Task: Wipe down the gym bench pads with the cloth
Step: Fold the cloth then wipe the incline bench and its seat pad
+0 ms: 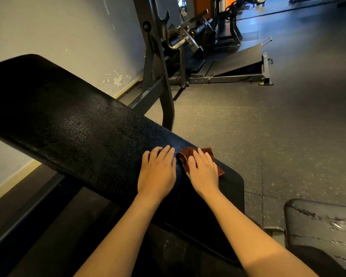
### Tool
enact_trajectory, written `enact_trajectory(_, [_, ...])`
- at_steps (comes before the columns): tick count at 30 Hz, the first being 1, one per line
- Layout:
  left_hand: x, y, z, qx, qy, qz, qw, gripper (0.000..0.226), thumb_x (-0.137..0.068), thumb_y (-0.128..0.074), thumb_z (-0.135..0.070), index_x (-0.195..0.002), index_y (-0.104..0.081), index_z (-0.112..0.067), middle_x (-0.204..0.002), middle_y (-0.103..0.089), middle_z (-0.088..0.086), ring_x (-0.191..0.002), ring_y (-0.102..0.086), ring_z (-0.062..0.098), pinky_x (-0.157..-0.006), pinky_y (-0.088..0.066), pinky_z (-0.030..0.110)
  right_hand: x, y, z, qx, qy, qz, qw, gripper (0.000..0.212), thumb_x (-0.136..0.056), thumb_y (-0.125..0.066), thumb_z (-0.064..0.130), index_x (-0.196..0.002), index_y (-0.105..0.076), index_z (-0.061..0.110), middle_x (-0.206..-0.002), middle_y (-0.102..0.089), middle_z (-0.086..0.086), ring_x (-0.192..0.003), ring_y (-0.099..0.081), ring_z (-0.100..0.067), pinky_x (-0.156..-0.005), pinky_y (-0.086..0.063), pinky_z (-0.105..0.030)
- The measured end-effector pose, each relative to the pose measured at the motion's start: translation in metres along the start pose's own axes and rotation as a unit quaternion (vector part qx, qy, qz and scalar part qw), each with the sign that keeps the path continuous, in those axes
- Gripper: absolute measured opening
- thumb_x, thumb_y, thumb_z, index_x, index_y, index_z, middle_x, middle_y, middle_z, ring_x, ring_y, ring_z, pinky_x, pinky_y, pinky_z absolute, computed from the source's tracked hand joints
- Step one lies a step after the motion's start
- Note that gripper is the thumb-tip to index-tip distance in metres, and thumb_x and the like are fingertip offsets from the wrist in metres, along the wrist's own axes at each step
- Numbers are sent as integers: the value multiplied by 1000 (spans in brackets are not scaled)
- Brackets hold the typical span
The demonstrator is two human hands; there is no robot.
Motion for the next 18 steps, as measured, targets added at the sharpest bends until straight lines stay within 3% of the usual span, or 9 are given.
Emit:
enact_trajectory(6, [3,0,-2,-5,-4,6,1000,46,-106,-35,-36,-149,-48,-23,-152,-48,-6,-140,-38,18,-114,-23,43,2,9,11,-4,95,29,995,50,-108,-29,37,-157,-24,29,-166,-17,9,-153,-5,-12,-125,-8,-44])
enact_trajectory(11, [6,-1,-3,-3,-8,-1,1000,46,-106,-34,-37,-148,-48,-23,-151,-49,-7,-139,-39,18,-113,-23,43,12,6,-3,5,-41,-19,999,51,-109,-23,37,-158,-21,26,-167,-13,6,-154,-2,-16,-124,-2,-43])
enact_trajectory(18, [8,-4,-5,-8,-39,1,999,43,-106,-37,-37,-143,-54,-25,-150,-51,-5,-139,-40,20,-113,-27,45,36,4,6,11,70,22,997,51,-108,-26,36,-158,-22,27,-166,-14,8,-153,-2,-11,-123,-2,-38])
Point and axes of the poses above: each hand's wrist, its own x-axis away from the middle knuckle, its own y-axis out of the back of the hand, z = x × y, the point moved 5 cm from there along -x, towards the middle knuckle
